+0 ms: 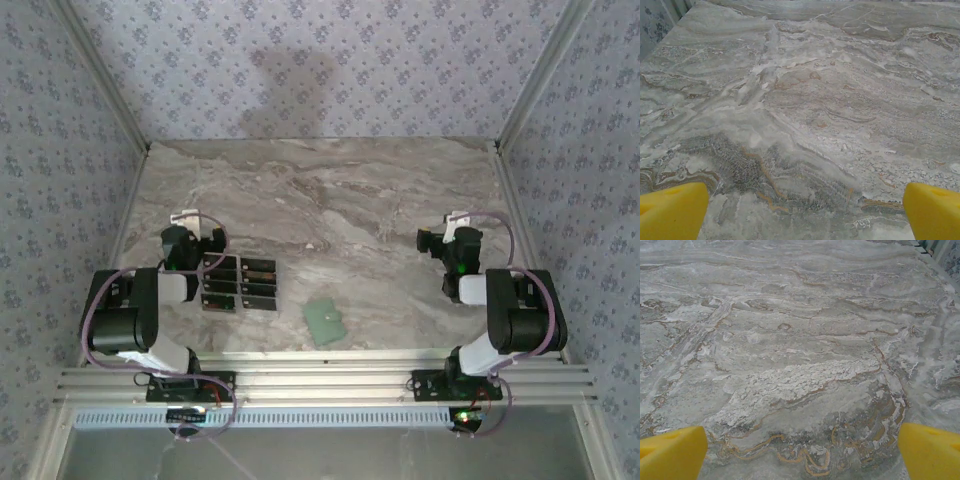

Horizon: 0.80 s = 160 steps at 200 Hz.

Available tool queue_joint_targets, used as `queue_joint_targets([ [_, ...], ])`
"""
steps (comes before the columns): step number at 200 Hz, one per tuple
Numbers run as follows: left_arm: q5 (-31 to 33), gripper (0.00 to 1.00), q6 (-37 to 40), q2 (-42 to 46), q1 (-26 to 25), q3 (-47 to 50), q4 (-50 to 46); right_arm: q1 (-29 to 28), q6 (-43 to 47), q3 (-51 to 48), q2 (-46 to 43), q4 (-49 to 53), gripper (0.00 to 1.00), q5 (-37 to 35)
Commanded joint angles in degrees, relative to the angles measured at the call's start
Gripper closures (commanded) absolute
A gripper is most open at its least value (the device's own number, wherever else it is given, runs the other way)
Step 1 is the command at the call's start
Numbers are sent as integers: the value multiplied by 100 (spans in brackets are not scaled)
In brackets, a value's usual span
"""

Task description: Put the credit cards into the card holder

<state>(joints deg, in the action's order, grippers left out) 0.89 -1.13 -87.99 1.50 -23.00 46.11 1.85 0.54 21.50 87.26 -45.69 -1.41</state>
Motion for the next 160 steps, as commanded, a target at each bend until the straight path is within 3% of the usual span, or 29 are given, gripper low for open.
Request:
queue_joint_targets([
  [1,-27,0,-67,-22,13,-99,30,-3,105,86,8,-107,0,30],
  [160,-70,0,-77,-11,44,-84,51,79,60,107,14,-71,0,151],
])
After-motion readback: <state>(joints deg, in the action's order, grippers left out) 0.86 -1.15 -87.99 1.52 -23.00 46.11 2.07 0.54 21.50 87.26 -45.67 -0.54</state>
